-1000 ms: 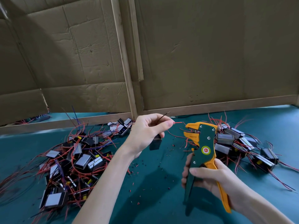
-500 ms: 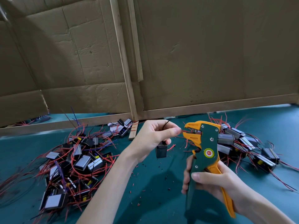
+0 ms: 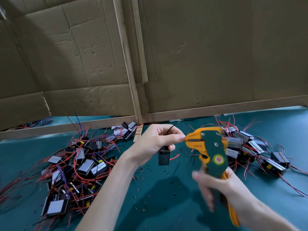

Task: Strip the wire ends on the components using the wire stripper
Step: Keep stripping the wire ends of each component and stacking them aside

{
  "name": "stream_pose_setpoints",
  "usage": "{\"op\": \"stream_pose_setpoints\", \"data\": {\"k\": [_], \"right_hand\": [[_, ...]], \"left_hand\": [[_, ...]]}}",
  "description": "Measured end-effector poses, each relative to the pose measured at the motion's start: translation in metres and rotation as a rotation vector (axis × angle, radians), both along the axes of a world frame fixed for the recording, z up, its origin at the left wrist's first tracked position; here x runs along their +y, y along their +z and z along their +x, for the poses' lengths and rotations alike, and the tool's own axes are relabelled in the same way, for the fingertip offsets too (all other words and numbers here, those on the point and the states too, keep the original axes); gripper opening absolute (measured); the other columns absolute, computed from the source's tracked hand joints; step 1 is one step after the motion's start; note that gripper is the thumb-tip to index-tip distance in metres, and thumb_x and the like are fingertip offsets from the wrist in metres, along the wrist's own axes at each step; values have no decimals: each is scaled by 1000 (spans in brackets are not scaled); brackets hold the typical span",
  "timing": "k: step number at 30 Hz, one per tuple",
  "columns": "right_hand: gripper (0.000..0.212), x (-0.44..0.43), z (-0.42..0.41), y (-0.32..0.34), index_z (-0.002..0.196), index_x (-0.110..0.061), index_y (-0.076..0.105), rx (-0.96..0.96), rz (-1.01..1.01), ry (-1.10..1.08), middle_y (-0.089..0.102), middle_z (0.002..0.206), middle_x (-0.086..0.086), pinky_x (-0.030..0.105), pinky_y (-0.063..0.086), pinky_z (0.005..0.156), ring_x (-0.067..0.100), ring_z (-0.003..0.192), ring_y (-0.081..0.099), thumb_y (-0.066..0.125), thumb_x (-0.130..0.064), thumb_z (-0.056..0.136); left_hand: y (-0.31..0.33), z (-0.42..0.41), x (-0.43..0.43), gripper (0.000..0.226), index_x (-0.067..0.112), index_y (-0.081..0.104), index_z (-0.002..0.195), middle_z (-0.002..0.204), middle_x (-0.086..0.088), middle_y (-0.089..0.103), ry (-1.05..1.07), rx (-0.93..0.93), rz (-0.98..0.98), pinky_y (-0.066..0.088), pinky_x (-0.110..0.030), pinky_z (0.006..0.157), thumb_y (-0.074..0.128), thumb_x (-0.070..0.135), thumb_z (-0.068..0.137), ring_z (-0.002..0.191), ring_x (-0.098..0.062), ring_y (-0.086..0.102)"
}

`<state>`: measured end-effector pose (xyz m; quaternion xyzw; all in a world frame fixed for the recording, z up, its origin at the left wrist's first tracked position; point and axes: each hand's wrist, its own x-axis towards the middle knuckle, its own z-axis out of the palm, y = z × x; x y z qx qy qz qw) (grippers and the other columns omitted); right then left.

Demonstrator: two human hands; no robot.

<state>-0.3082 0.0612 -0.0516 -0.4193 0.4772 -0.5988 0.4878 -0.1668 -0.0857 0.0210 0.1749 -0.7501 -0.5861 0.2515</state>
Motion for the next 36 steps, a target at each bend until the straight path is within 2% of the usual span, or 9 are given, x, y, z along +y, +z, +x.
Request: {"op": "stream_pose_setpoints", "data": {"k": [4, 7, 13, 17, 23, 26, 30, 33, 36], "right_hand": [[43, -3, 0, -2, 57, -6, 55, -63, 0, -53, 45, 51, 19, 32, 45, 43, 28, 41, 46, 85, -37, 56], [21, -6, -5, 4, 77, -6, 68, -271, -36, 83, 58, 71, 27, 45, 55, 60, 38, 61, 61, 82, -15, 64], [25, -11, -14, -2, 82, -5, 70, -246, -16, 63, 62, 80, 27, 48, 56, 70, 42, 72, 64, 82, -15, 63], [19, -16, -15, -6, 77, -7, 73, -272, 35, 20, 63, 76, 26, 49, 57, 67, 41, 69, 66, 80, -11, 60], [29, -19, -20, -10, 76, -6, 73, -307, 58, 10, 64, 76, 26, 49, 57, 66, 41, 69, 67, 85, -15, 51], [23, -21, -22, -12, 75, -6, 74, -318, 59, -16, 65, 76, 25, 49, 58, 65, 41, 69, 68, 82, -12, 54], [19, -23, -24, -14, 73, -6, 75, -335, 79, -31, 66, 75, 25, 48, 58, 63, 39, 67, 69, 80, -11, 55], [26, -23, -24, -15, 73, -6, 75, -336, 89, -21, 66, 75, 25, 48, 58, 64, 39, 68, 69, 83, -14, 50], [29, -24, -25, -15, 74, -6, 75, -331, 96, -17, 67, 76, 25, 48, 58, 65, 39, 69, 69, 84, -16, 48]], "left_hand": [[-11, -9, 1, 24, 13, 54, 84, 66, 7, 56, -46, 50, 175, 44, -19, 63, 41, 22, 102, 59, -9, 38], [-18, -12, -2, 31, 13, 50, 79, 64, 8, 47, -29, 81, 247, 40, -19, 62, 34, 23, 104, 59, -9, 33], [-35, -15, -12, 25, 19, 32, 77, 73, 3, 25, 220, -177, -42, 27, -31, 70, 35, 43, 83, 66, -16, 24], [-62, -19, -14, 22, 20, 31, 76, 71, 6, 30, 300, -339, -188, 29, -32, 66, 30, 35, 93, 66, -15, 29], [-81, -20, -22, 31, 25, 51, 77, 86, 8, 48, 231, -265, -299, 34, -7, 69, 37, 35, 103, 68, 6, 44], [-81, -17, -25, 34, 26, 63, 72, 92, 3, 54, 102, -222, -240, 39, -21, 69, 46, 46, 94, 65, -7, 51], [-83, -16, -27, 27, 25, 64, 72, 76, 13, 63, 57, -227, -241, 39, -19, 59, 54, 31, 97, 56, -6, 50], [-83, -19, -25, 20, 31, 63, 77, 95, -5, 71, 32, -274, -275, 46, -34, 76, 57, 32, 96, 80, -17, 56], [-82, -19, -22, 13, 22, 67, 87, 95, -4, 71, -9, -330, -301, 48, -41, 83, 59, 29, 95, 81, -27, 58]]}}
